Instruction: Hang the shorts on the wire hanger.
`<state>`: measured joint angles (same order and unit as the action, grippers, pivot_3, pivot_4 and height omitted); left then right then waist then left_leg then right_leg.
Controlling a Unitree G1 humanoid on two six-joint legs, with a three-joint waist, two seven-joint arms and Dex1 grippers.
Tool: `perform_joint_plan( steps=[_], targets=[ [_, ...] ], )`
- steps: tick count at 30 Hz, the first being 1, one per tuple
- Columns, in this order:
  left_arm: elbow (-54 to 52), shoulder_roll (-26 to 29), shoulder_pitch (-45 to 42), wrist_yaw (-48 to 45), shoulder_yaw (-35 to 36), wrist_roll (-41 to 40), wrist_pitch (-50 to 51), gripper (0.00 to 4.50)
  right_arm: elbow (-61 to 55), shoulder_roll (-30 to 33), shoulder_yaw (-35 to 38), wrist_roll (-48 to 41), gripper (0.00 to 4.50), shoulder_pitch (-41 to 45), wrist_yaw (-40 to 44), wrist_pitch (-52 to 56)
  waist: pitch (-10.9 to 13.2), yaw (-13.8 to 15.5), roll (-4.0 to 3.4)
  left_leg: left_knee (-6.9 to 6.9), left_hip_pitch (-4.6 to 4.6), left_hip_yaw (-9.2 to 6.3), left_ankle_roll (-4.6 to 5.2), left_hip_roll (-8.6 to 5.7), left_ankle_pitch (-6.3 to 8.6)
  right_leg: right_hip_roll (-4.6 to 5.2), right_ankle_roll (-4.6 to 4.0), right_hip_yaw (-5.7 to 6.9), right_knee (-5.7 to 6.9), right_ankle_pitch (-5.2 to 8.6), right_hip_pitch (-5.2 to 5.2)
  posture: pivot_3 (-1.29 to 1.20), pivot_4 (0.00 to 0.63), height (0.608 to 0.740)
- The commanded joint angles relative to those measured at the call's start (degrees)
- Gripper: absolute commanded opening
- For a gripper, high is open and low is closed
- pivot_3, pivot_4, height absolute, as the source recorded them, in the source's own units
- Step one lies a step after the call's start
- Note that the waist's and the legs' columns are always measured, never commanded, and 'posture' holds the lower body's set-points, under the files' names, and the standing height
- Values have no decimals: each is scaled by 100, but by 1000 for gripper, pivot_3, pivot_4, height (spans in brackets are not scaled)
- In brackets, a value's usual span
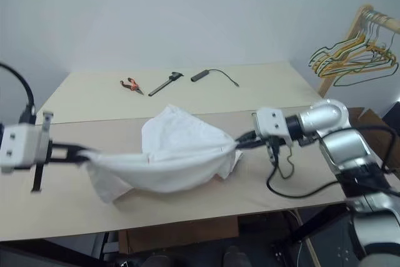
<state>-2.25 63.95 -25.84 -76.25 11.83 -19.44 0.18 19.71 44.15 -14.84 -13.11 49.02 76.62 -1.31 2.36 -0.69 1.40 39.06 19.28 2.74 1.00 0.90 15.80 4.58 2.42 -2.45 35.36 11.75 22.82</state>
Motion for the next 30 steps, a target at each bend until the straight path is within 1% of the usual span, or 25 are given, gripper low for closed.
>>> perform_joint_plan(
  steps=[1, 2, 3, 4, 6, 7, 8, 9, 10, 11, 13, 15, 18, 20, 21, 23, 24, 25, 27, 29, 30],
  targets=[
    [2526, -538, -2329, 936, -1025, 1545, -872, 26, 2056, -587, -5, 1006, 0, 1413, -1262, -716, -1, -21, 4, -4, 2, -14, -9, 9, -7, -18, 10, 2, -25, -36, -8, 43, 0, 740],
    [3483, -780, -3189, 1766, -1361, 2240, -1178, 26, 2814, -825, -85, 1416, 0, 1945, -2121, -824, -5, -26, 6, -14, 7, -20, -10, 9, -7, -20, -17, 3, -39, -67, -5, 42, 0, 740],
    [4240, -951, -3822, 2374, -1613, 2744, -1453, 26, 3404, -1001, -136, 1722, 0, 2333, -2737, -947, -6, -33, 8, -12, 2, -20, -11, 4, -7, -14, -18, 3, -27, -67, -11, 42, 0, 740],
    [5043, -1153, -4571, 3240, -1896, 3281, -1518, 26, 3994, -1184, -170, 2014, 0, 2786, -3557, -944, -9, -38, 12, -23, 9, -24, -12, 3, -7, -12, -19, 4, -37, -70, 0, 42, 0, 740],
    [6184, -1449, -5651, 4973, -2341, 4072, -1504, 26, 4757, -1467, -60, 2277, 0, 3432, -5075, -903, -11, -42, 14, -18, 70, -29, -14, 0, -7, -9, -17, 2, -23, -72, 55, 44, 0, 740],
    [6600, -1543, -6050, 5714, -2548, 4401, -1522, 26, 5018, -1575, 31, 2339, 0, 3670, -5721, -876, -12, -52, 16, -26, 113, -32, -19, 0, -9, -6, -15, 0, -11, -74, 108, 44, 0, 740],
    [6895, -1601, -6311, 6283, -2707, 4637, -1585, 26, 5192, -1648, 119, 2364, 0, 3826, -6187, -861, -14, -59, 19, -21, 170, -32, -34, -2, -15, -4, -14, -2, -4, -75, 169, 45, 0, 740],
    [7174, -1730, -6682, 7171, -2729, 4757, -1497, 26, 5322, -1681, 210, 2434, 0, 4013, -7008, -992, -14, -62, 19, -23, 220, -33, -82, -6, -41, 1, -13, -4, 6, -76, 230, 47, 0, 740],
    [7360, -1809, -6929, 7858, -2739, 4843, -1520, 26, 5404, -1700, 329, 2433, 0, 4141, -7545, -1111, -14, -54, 20, -27, 262, -36, -103, -7, -42, 4, -13, -4, 17, -75, 277, 47, 0, 740],
    [7489, -1856, -7110, 8446, -2780, 4948, -1607, 26, 5451, -1703, 422, 2450, 0, 4225, -7996, -1310, -14, -48, 20, -24, 309, -41, -113, -12, -38, 10, -13, 3, 53, -75, 345, 49, 0, 740],
    [7615, -1897, -7284, 9194, -2878, 5141, -1875, 26, 5486, -1691, 505, 2526, 0, 4276, -8619, -1701, -14, -59, 20, -30, 375, -40, -117, -21, -37, 21, -12, 8, 56, -75, 421, 49, 0, 740],
    [7642, -1917, -7280, 9592, -2991, 5290, -2270, 26, 5500, -1661, 469, 2677, 0, 4215, -8895, -2014, -14, -70, 20, -45, 390, -35, -115, -32, -36, 29, -9, 12, 46, -73, 437, 50, 0, 740],
    [7605, -1903, -6943, 9408, -3120, 5399, -3001, 26, 5544, -1599, 228, 3028, 0, 3930, -8756, -2253, -14, -60, 20, -59, 388, -23, -106, -51, -31, 50, 5, 24, 16, -64, 424, 48, 0, 740],
    [7522, -1849, -6508, 8917, -3120, 5300, -3546, 26, 5565, -1539, 101, 3233, 0, 3633, -8470, -2450, -13, -58, 18, -53, 369, -11, -99, -53, -32, 52, 12, 27, -20, -62, 379, 50, 0, 740],
    [7422, -1794, -6194, 8718, -3110, 5229, -3905, 26, 5562, -1486, -36, 3416, 0, 3445, -8418, -2602, -13, -62, 18, -53, 343, -9, -93, -53, -31, 53, 15, 29, -27, -63, 345, 52, 0, 740],
    [7165, -1710, -5491, 8002, -2970, 4878, -4560, 26, 5562, -1428, -76, 3446, 0, 3058, -7813, -2934, -9, -89, 12, -50, 279, 4, -23, -52, 9, 57, 21, 26, -27, -67, 276, 65, 0, 740],
    [6994, -1666, -5163, 7809, -2903, 4743, -4799, 26, 5549, -1382, -180, 3576, 0, 2894, -7716, -3103, -9, -117, 12, -48, 251, 4, -15, -52, 13, 57, 25, 26, -31, -71, 245, 71, 0, 740],
    [6765, -1629, -4764, 7548, -2819, 4550, -4938, 26, 5538, -1347, -287, 3686, 0, 2703, -7546, -3279, -9, -149, 12, -32, 232, 3, -11, -51, 15, 57, 26, 26, -29, -72, 225, 73, 0, 740],
    [6241, -1579, -4032, 7072, -2634, 4134, -5083, 26, 5512, -1290, -471, 3880, 0, 2390, -7253, -3622, -9, -188, 12, -16, 230, 3, -3, -51, 9, 59, 29, 21, -17, -86, 221, 77, 0, 740],
    [5120, -1436, -2813, 6312, -2454, 3382, -5002, 26, 5438, -1229, -683, 4030, 0, 1926, -6802, -4260, -10, -235, 12, -8, 238, -1, 0, -51, 2, 61, 31, 18, -14, -100, 223, 88, 0, 740],
    [4508, -1359, -2262, 6031, -2333, 3066, -4789, 26, 5390, -1203, -786, 4126, 0, 1746, -6696, -4514, -11, -256, 12, -9, 231, 2, 1, -51, 2, 61, 32, 8, -12, -102, 223, 88, 0, 740]
  ],
)
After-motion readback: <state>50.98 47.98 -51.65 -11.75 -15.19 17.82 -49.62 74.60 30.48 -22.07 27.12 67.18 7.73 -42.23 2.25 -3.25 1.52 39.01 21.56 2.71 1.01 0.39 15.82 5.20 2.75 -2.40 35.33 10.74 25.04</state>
